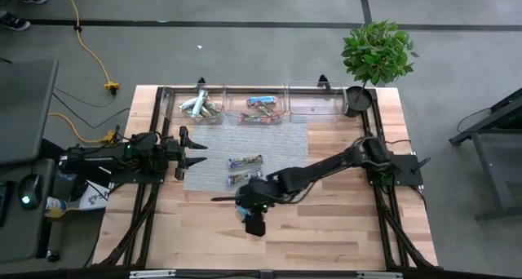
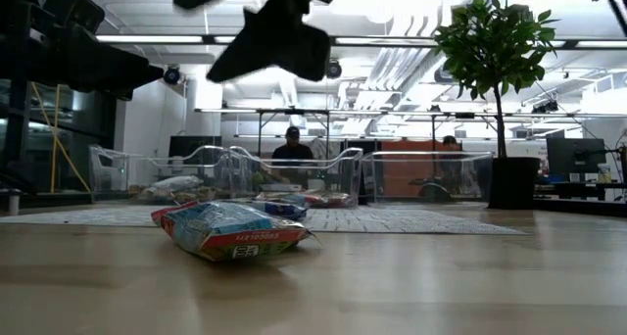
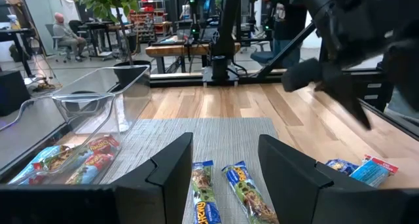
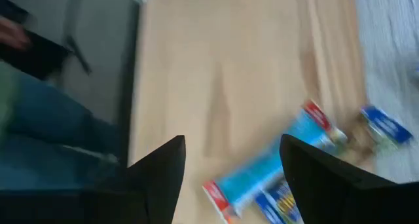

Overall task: Pick and place Granola Bars by type
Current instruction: Put the red granola bar into the middle transparent bin

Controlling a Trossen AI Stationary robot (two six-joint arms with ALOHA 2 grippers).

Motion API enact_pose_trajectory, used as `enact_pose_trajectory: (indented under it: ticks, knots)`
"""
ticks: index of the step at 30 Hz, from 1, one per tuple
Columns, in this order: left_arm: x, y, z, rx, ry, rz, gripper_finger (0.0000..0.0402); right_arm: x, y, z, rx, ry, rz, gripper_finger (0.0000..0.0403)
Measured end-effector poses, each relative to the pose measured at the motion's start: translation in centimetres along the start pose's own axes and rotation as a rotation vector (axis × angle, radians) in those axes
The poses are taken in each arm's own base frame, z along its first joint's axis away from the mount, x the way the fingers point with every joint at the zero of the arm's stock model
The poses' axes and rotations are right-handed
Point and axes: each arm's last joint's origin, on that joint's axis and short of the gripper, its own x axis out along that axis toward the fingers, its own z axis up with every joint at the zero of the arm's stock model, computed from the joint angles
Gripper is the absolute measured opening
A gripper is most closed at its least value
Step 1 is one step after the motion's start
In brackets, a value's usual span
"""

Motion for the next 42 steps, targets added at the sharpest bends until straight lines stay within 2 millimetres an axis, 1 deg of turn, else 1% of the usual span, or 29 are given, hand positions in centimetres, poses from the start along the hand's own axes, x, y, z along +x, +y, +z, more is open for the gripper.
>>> enact_pose_trajectory:
  ticks: [3,7,13,16,18,22,26,30,34,37,42]
  knots:
    - [0.0,0.0,0.0,0.0,0.0,0.0,0.0172,0.6,0.0,0.7,0.045,0.068,-0.022,0.0227]
    - [0.0,0.0,0.0,0.0,0.0,0.0,0.0172,0.2,0.2,1.4,0.087,0.126,0.001,0.0225]
    - [0.0,0.0,0.0,0.0,0.0,0.0,0.0172,0.1,-0.3,0.6,0.178,0.185,-0.096,0.0224]
    - [0.0,0.0,0.0,0.0,0.0,0.0,0.0172,0.4,-0.8,0.0,0.23,0.202,-0.138,0.0224]
    - [0.0,0.0,0.0,0.0,0.0,0.0,0.0172,0.8,-1.0,-0.4,0.233,0.193,-0.152,0.0224]
    - [0.0,0.0,0.0,0.0,0.0,0.0,0.0172,1.8,-0.6,-0.8,0.25,0.133,-0.125,0.0224]
    - [0.0,0.0,0.0,0.0,0.0,0.0,0.0172,2.7,-0.8,-1.8,0.285,0.089,-0.18,0.0224]
    - [0.0,0.0,0.0,0.0,0.0,0.0,0.0172,3.8,-1.1,-2.7,0.343,0.045,-0.147,0.0224]
    - [0.0,0.0,0.0,0.0,0.0,0.0,0.0172,4.3,-1.3,-3.3,0.372,0.009,-0.169,0.0224]
    - [0.0,0.0,0.0,0.0,0.0,0.0,0.0172,4.7,-1.7,-4.0,0.405,0.025,-0.174,0.0224]
    - [0.0,0.0,0.0,0.0,0.0,0.0,0.0172,5.0,-1.8,-3.9,0.416,0.018,-0.142,0.0224]
